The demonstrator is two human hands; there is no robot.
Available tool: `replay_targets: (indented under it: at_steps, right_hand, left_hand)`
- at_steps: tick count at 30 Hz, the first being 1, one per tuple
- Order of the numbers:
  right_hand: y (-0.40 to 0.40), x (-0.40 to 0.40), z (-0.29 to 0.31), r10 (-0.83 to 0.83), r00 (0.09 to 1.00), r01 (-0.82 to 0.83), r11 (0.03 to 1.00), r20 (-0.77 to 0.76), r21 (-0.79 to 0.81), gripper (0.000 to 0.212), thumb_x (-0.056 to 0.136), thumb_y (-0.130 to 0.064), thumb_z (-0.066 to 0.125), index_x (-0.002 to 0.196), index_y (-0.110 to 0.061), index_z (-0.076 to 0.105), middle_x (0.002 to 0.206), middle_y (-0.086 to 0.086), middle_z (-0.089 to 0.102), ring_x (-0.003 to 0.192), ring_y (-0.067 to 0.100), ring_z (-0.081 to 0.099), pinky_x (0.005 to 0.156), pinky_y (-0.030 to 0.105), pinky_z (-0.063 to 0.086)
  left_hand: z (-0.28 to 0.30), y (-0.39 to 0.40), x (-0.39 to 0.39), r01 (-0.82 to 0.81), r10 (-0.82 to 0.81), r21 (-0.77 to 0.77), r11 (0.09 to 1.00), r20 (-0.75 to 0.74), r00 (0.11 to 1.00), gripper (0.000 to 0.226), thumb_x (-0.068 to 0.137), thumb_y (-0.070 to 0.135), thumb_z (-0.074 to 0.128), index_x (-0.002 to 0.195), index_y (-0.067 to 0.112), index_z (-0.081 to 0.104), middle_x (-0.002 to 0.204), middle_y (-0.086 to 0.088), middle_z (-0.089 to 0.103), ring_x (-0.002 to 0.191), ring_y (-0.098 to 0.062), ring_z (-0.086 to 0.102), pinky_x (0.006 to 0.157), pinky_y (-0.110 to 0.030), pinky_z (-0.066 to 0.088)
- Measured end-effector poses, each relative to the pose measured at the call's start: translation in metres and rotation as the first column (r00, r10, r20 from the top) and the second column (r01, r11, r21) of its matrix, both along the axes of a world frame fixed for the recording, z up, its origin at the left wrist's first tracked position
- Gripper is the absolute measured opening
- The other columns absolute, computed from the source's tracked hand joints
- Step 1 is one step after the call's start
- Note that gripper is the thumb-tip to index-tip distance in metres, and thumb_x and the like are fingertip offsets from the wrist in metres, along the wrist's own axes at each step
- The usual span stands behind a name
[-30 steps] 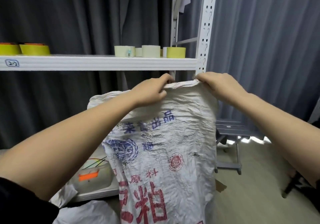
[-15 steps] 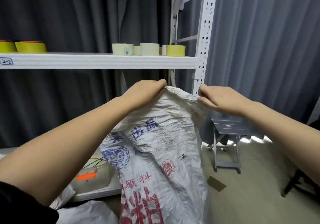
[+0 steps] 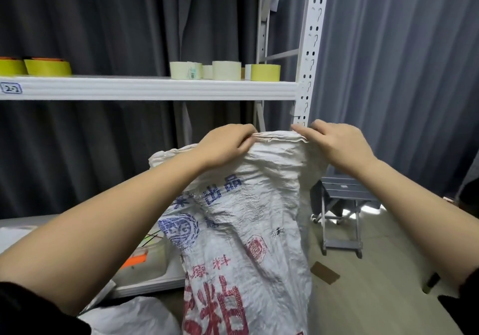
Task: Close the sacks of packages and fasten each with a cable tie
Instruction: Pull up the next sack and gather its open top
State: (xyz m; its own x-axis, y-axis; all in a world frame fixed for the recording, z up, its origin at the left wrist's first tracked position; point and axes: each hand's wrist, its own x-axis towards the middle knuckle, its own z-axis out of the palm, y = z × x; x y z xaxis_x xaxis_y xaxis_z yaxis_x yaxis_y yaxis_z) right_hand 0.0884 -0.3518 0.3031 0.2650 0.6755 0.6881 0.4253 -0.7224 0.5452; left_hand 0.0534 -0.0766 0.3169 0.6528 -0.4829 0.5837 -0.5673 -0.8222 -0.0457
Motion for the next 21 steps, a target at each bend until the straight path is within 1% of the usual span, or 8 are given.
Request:
replay_targets:
  at_steps: [4, 7, 9, 12, 14, 17, 19, 21]
  right_hand:
    - [0.015, -0.012, 0.009, -0.057, 0.928, 0.024, 0.995, -0.368, -0.094, 0.058, 0.093, -0.057, 0.03, 0.135, -0.023, 0.052, 0.116, 0.0, 0.061, 0.101, 0.022, 0.056, 0.091, 0.04, 0.038]
    - [0.04, -0.026, 0.014, 0.071, 0.804, -0.031, 0.997, -0.591, 0.077, 0.052, 0.098, -0.054, 0.029, 0.146, -0.033, 0.034, 0.134, -0.01, 0.054, 0.115, 0.016, 0.054, 0.089, 0.034, 0.042]
    - [0.044, -0.021, 0.011, 0.035, 0.83, -0.014, 0.999, -0.557, 0.043, 0.044, 0.101, -0.044, 0.033, 0.144, -0.038, 0.034, 0.132, -0.012, 0.057, 0.111, 0.016, 0.057, 0.079, 0.032, 0.042]
    - [0.038, -0.019, 0.009, 0.042, 0.902, -0.015, 0.998, -0.43, 0.066, 0.045, 0.094, -0.015, 0.053, 0.136, -0.03, 0.049, 0.115, -0.002, 0.065, 0.095, 0.025, 0.064, 0.068, 0.035, 0.048]
    - [0.03, -0.015, 0.003, 0.073, 0.97, -0.05, 0.993, -0.231, 0.104, 0.057, 0.079, 0.004, 0.062, 0.131, -0.021, 0.058, 0.092, 0.005, 0.064, 0.07, 0.029, 0.062, 0.049, 0.03, 0.043]
    - [0.031, -0.021, 0.0, 0.061, 0.99, -0.044, 0.989, -0.125, 0.139, 0.046, 0.085, -0.009, 0.046, 0.127, -0.018, 0.062, 0.082, 0.007, 0.06, 0.058, 0.029, 0.057, 0.041, 0.029, 0.04]
    - [0.031, -0.024, 0.003, 0.052, 0.97, -0.02, 0.99, -0.238, 0.138, 0.039, 0.093, -0.029, 0.041, 0.126, -0.024, 0.061, 0.093, 0.001, 0.064, 0.071, 0.026, 0.063, 0.05, 0.032, 0.046]
    - [0.032, -0.03, 0.01, 0.045, 0.844, 0.043, 0.988, -0.535, 0.151, 0.039, 0.096, -0.052, 0.04, 0.124, -0.032, 0.058, 0.11, -0.009, 0.065, 0.095, 0.017, 0.062, 0.073, 0.037, 0.05]
  left_hand:
    - [-0.001, 0.007, -0.001, -0.077, -0.002, 0.245, 0.966, 0.306, 0.952, 0.027, 0.08, 0.004, 0.065, 0.106, 0.008, 0.059, 0.088, -0.012, 0.055, 0.057, -0.031, 0.054, 0.043, -0.035, 0.043]
    - [0.001, 0.002, -0.004, -0.02, -0.102, 0.288, 0.957, 0.402, 0.91, 0.036, 0.072, -0.003, 0.067, 0.106, 0.003, 0.06, 0.082, -0.015, 0.054, 0.044, -0.028, 0.048, 0.035, -0.03, 0.038]
    - [0.004, -0.001, -0.005, 0.034, -0.132, 0.261, 0.965, 0.368, 0.92, 0.031, 0.081, 0.005, 0.059, 0.111, 0.007, 0.06, 0.09, -0.013, 0.059, 0.056, -0.031, 0.056, 0.043, -0.037, 0.046]
    - [0.005, -0.003, -0.008, -0.015, 0.013, 0.034, 0.999, 0.05, 0.999, 0.026, 0.096, 0.032, 0.047, 0.117, 0.023, 0.06, 0.106, 0.0, 0.067, 0.092, -0.025, 0.062, 0.07, -0.035, 0.048]
    - [0.004, -0.008, -0.01, -0.044, 0.031, -0.075, 0.996, -0.174, 0.984, 0.032, 0.098, 0.044, 0.04, 0.104, 0.024, 0.063, 0.095, 0.002, 0.067, 0.089, -0.022, 0.06, 0.073, -0.036, 0.044]
    - [0.006, -0.011, -0.013, -0.004, -0.041, -0.177, 0.984, -0.246, 0.968, 0.027, 0.097, 0.04, 0.043, 0.093, 0.021, 0.062, 0.087, 0.004, 0.065, 0.084, -0.02, 0.059, 0.075, -0.038, 0.047]
    - [0.006, -0.009, -0.01, -0.06, 0.059, -0.012, 0.998, -0.046, 0.997, 0.02, 0.095, 0.033, 0.048, 0.099, 0.018, 0.061, 0.09, 0.0, 0.066, 0.083, -0.026, 0.061, 0.065, -0.037, 0.046]
    - [0.002, -0.003, -0.005, -0.092, 0.026, 0.206, 0.974, 0.304, 0.952, 0.011, 0.087, 0.015, 0.058, 0.097, 0.012, 0.061, 0.085, -0.007, 0.065, 0.066, -0.032, 0.061, 0.048, -0.032, 0.04]
